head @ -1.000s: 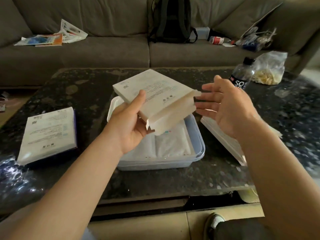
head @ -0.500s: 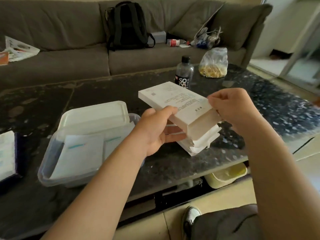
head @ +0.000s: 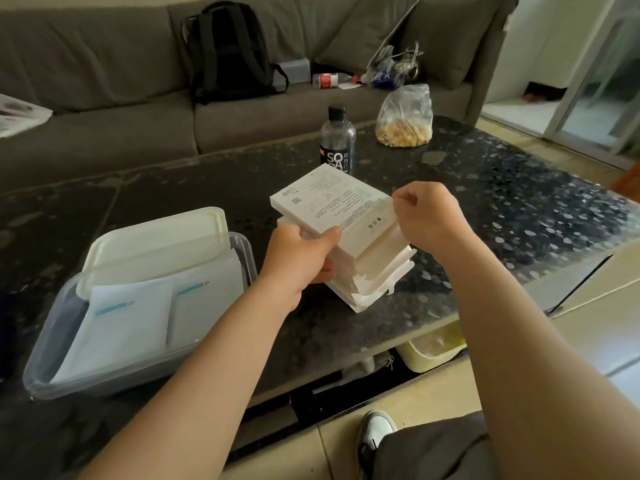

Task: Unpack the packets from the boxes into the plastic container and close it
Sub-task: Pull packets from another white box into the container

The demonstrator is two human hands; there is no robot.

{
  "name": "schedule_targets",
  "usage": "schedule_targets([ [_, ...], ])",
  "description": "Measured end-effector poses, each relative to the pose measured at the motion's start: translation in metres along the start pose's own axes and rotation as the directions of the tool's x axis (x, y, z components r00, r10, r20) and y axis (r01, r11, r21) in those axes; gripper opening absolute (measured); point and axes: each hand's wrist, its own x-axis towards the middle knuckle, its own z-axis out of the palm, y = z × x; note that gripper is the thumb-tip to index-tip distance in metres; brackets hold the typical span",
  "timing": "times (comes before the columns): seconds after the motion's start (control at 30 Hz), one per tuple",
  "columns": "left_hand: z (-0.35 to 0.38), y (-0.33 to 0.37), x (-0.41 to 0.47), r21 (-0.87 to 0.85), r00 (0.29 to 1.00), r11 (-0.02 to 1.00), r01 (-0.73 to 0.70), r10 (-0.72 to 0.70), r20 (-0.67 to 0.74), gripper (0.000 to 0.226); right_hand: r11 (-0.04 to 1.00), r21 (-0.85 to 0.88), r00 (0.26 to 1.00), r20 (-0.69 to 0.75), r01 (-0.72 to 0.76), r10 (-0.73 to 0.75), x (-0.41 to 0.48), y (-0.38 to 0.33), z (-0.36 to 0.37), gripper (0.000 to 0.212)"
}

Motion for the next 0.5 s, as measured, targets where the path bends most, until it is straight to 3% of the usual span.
schedule_targets([
  [0.5, 0.0052, -0.0103, 0.0048, 0.112, 0.999, 0.994, -0.01, 0.016, -0.048, 0.036, 0.993, -0.076, 0.988, 0.117, -0.089, 0.098, 0.0043, -0.0003, 0.0054, 0.024],
])
